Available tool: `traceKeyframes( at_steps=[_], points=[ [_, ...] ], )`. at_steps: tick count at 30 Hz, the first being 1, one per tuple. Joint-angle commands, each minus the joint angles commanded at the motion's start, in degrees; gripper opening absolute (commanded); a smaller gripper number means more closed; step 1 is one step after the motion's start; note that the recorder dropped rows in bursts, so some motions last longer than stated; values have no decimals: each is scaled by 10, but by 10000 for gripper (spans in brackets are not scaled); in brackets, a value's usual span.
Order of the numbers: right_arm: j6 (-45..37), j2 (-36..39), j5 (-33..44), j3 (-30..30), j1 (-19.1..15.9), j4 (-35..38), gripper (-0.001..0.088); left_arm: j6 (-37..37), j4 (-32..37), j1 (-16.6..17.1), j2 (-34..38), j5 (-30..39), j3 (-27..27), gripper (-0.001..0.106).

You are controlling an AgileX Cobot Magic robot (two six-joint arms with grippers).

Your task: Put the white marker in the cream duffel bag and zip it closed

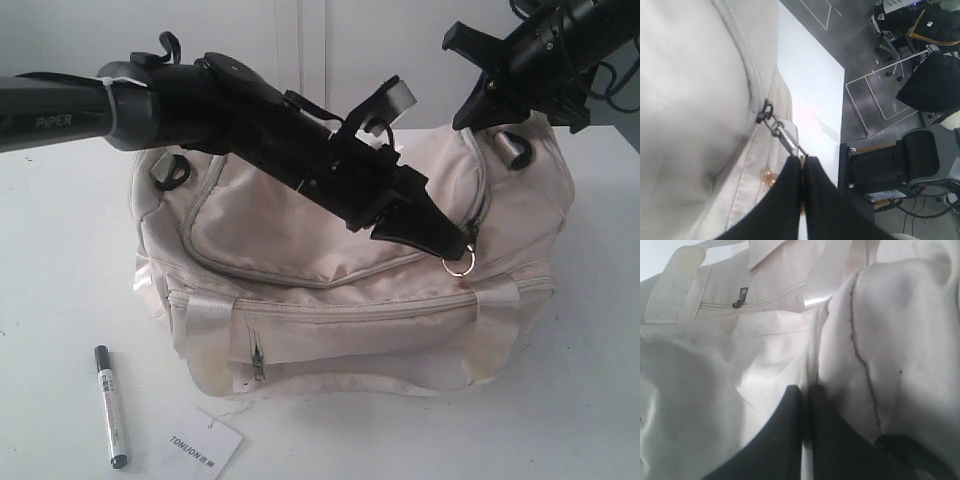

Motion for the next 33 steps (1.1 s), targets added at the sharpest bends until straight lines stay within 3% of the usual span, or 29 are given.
traceKeyframes(
  at_steps=[11, 20, 29, 33],
  points=[
    [-15, 0, 9, 0, 0, 0, 10, 1, 3, 0, -6, -1, 0, 0],
    [-5, -5, 7, 0, 0, 0, 281, 2, 3, 0, -6, -3, 0, 0],
    [36, -33, 33, 0, 0, -2, 302, 2, 3, 0, -6, -13, 0, 0],
    [79, -52, 57, 0, 0, -44, 302, 3, 3, 0, -6, -13, 0, 0]
  ],
)
